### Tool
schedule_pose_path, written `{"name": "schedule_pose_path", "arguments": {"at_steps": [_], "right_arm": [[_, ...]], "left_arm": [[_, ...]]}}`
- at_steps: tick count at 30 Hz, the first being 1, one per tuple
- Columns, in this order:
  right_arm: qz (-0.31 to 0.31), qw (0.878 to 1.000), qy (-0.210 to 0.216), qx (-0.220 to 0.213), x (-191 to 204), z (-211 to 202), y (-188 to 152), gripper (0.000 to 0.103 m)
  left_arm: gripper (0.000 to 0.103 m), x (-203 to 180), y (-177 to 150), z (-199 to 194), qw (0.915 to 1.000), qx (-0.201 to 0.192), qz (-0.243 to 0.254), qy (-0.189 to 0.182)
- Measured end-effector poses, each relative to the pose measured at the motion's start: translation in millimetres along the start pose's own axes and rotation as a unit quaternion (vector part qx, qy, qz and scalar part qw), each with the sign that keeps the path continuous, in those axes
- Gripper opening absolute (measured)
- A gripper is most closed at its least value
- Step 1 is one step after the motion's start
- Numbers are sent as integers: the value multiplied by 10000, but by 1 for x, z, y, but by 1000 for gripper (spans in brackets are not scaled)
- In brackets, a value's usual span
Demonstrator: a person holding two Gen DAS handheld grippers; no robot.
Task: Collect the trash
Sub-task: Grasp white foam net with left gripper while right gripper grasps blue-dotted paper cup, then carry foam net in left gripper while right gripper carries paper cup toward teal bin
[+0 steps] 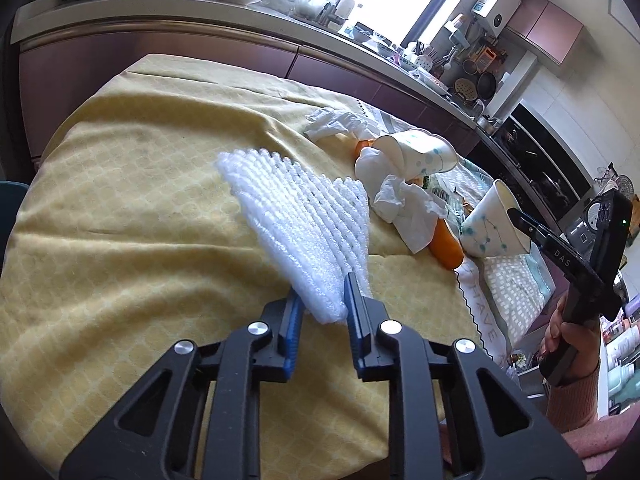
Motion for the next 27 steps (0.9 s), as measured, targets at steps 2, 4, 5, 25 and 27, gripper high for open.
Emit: {"name": "schedule_pose_path", "arguments": {"at_steps": [2, 4, 5, 25, 27], "right_arm": [[74, 9999, 100, -47, -2, -4, 1, 3], [136, 9996, 216, -112, -3, -9, 3, 3], [154, 9994, 277, -149, -3, -11, 5, 3], [183, 9648, 2612, -262, 98, 4, 34, 3], [137, 9595, 2805, -196, 111, 10, 38, 3]], "left_arm": [[17, -1, -1, -4, 10000, -64, 48, 26], [17, -3, 0, -8, 9998, -141, 103, 35], [17, -4, 1, -10, 9997, -181, 129, 48], [17, 33, 0, -90, 9932, -974, 104, 622], [17, 41, -2, -99, 9920, -1045, 32, 702]]}}
Point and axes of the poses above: each gripper's, at about its wrist camera, not at the fingertips, and z roughly the way its jaws point, x to its left, y to its top, the point moved 2 cm from there along z, roughly the way its jaws point, and after that the axes turned 8 degrees about y, right-handed, at the moved point
